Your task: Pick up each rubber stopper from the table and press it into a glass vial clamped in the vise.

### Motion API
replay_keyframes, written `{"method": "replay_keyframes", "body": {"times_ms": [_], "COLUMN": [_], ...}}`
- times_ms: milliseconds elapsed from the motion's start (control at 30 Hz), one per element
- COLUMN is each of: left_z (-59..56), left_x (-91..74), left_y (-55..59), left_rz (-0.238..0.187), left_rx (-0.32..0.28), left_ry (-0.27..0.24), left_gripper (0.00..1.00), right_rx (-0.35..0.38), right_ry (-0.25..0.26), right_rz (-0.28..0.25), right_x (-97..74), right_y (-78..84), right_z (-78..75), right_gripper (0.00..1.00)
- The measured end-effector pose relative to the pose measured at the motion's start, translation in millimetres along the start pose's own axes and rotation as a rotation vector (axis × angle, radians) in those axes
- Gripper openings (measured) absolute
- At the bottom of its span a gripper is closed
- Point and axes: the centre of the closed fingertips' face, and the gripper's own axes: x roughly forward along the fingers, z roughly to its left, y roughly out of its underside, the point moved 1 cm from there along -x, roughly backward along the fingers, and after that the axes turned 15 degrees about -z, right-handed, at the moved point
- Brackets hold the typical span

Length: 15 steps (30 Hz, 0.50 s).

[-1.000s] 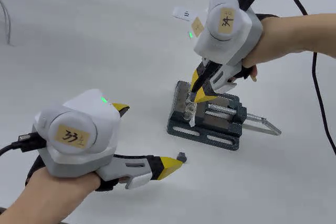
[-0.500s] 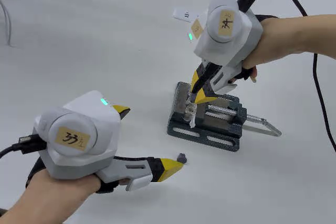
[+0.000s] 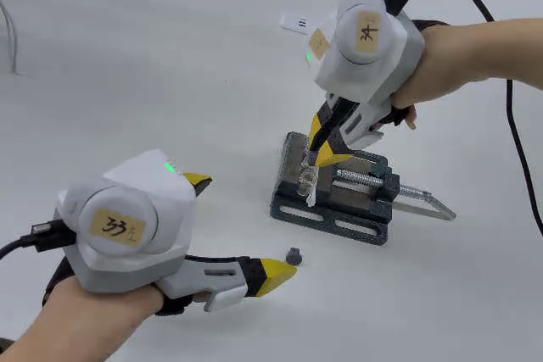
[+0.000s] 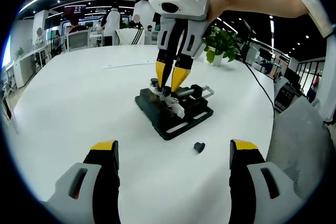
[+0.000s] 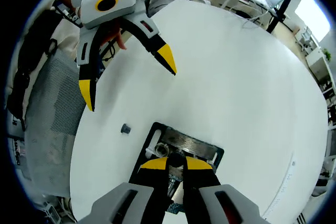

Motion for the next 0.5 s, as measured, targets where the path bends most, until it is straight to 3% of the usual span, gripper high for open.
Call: {"method": "replay_keyframes", "body": {"times_ms": [167, 200, 367, 400, 433, 500], "left_z": [-2.2, -2.9, -5.3, -5.4, -4.9, -3.4], "left_x": [0.8, 1.1, 1.4, 1.4, 1.2, 0.5], "left_y": [0.8, 0.9, 1.5, 1.3, 1.2, 1.2], "left_rz": [0.0, -0.001, 0.001, 0.0, -0.001, -0.001], "left_rx": [-0.002, -0.004, -0.006, -0.007, -0.008, -0.008], "left_ry": [0.003, 0.001, 0.003, 0.003, 0.002, 0.001], "left_gripper": [0.86, 0.86, 0.86, 0.86, 0.86, 0.86], "right_rx": [0.042, 0.087, 0.099, 0.091, 0.028, 0.012], "right_ry": [0.041, 0.062, 0.067, 0.064, 0.045, 0.039], "right_rz": [-0.006, -0.012, -0.022, -0.022, -0.018, -0.015], "right_x": [0.0, 0.2, 0.0, 0.2, 0.4, 0.2], "right_y": [0.4, 0.5, -0.7, -0.7, -1.2, -1.2], "right_z": [1.2, 0.9, 2.3, 2.4, 1.7, 2.8], "right_gripper": [0.03, 0.03, 0.04, 0.04, 0.04, 0.05]}}
